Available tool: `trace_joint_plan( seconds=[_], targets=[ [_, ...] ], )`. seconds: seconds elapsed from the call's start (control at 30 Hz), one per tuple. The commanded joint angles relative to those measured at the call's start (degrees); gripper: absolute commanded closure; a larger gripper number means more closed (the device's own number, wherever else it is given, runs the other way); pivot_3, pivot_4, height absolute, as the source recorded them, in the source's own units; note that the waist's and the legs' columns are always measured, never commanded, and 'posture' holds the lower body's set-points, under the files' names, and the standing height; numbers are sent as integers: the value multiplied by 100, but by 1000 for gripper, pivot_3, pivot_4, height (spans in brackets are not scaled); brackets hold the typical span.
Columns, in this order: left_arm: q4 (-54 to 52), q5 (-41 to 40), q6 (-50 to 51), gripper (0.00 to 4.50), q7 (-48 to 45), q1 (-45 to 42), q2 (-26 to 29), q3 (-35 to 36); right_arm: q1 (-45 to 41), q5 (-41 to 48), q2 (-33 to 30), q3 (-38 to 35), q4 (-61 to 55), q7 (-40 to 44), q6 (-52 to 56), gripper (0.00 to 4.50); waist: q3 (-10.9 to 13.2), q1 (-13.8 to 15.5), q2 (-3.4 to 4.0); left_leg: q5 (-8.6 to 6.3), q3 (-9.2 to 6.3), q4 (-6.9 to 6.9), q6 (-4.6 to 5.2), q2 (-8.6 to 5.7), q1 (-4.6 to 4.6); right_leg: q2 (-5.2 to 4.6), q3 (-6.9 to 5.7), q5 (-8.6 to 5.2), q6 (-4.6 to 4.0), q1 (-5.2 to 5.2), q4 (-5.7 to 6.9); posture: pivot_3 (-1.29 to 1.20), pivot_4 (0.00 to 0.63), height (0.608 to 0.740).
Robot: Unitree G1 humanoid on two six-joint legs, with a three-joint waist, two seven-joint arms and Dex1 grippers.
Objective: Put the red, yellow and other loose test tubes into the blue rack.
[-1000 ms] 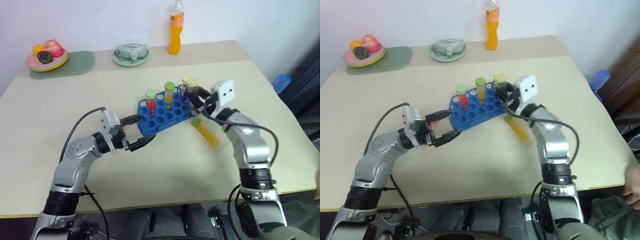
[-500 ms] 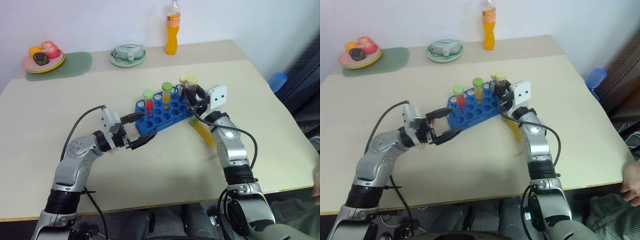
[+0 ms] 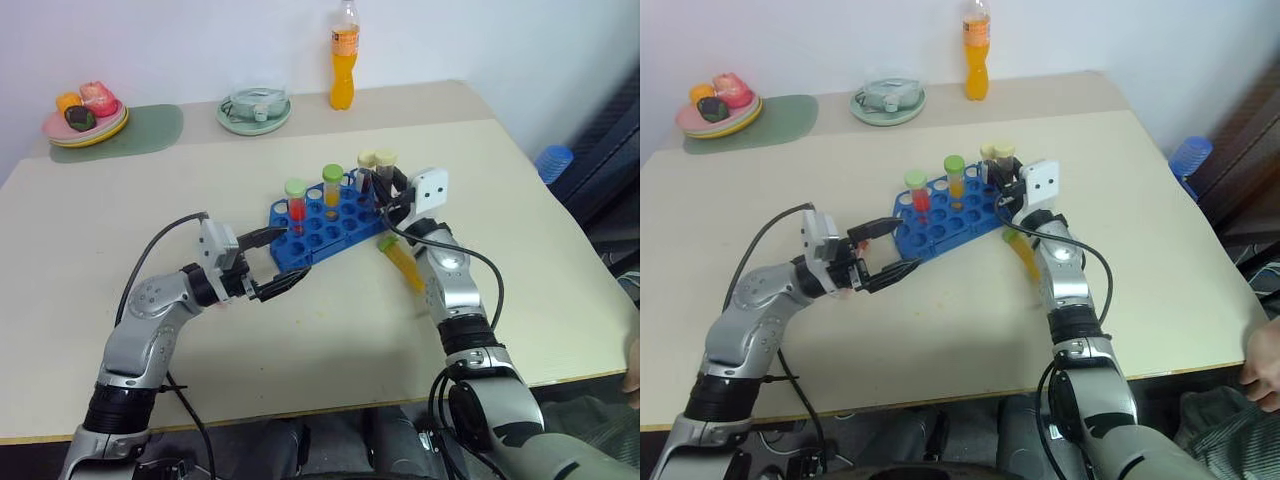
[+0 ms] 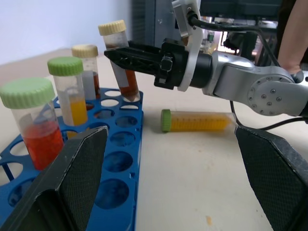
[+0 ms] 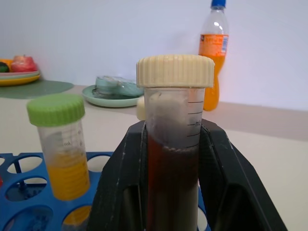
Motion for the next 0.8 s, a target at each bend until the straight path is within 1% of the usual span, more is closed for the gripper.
trace_joint_plan(
  seconds=[0.03, 0.3, 0.37, 0.4, 0.43, 0.47, 0.53, 0.73, 0.8],
  targets=[
    [-214, -115, -13, 162, 25, 43, 62, 160, -96, 47, 133, -13, 197, -45, -190, 3672, 0, -1, 0, 0, 0, 0, 0, 0, 1, 0, 0, 0, 0, 0, 0, 0, 150, 740],
    [-273, -197, 33, 162, 164, 169, 24, 217, 67, 389, 325, -159, 320, 218, -595, 3672, 0, -10, 1, 0, 0, -2, 0, 2, 2, 2, 0, 0, 0, 0, 1, 0, 150, 740],
    [-261, -215, 23, 162, 163, 197, 28, 220, 116, 402, 324, -171, 310, 248, -647, 2701, -1, -10, 2, 0, 0, -4, -1, 2, 2, 3, 0, 0, 0, -1, 1, 0, 150, 740],
    [-253, -218, 15, 162, 161, 203, 34, 219, 133, 364, 308, -151, 319, 247, -675, 2399, -1, -10, 2, 0, 0, -4, -1, 2, 2, 2, 1, 0, 0, -1, 1, 0, 150, 740],
    [-248, -224, 10, 162, 159, 204, 40, 218, 144, 315, 296, -135, 328, 214, -691, 1806, 0, -10, 2, 0, 0, -4, -1, 2, 1, 3, 0, 0, 0, -1, 0, 0, 150, 740],
    [-237, -231, 5, 162, 157, 201, 43, 218, 157, 161, 257, -102, 346, 73, -709, 1442, 0, -9, 2, 0, 0, -4, -1, 2, 1, 3, 0, 0, 0, -1, 1, 0, 150, 740],
    [-208, -226, -21, 162, 152, 189, 39, 210, 195, -26, 186, -50, 321, -57, -750, 446, 0, 0, 2, 0, 0, -4, -1, 2, 1, 3, 0, 0, 0, -1, 1, 0, 150, 740],
    [-151, -186, -100, 162, 150, 157, -29, 143, 413, 0, -47, 14, -325, 92, -406, 446, 0, 22, 2, 0, -1, -1, -1, 0, 0, 2, 0, 0, 0, 0, 0, 0, 150, 740],
    [-120, -171, -128, 162, 149, 145, -64, 115, 602, 119, -252, 83, -813, 395, -167, 446, -1, 20, 2, 0, -1, -1, 0, 0, -1, 2, 0, 0, 0, 0, 0, 0, 150, 740]
  ],
)
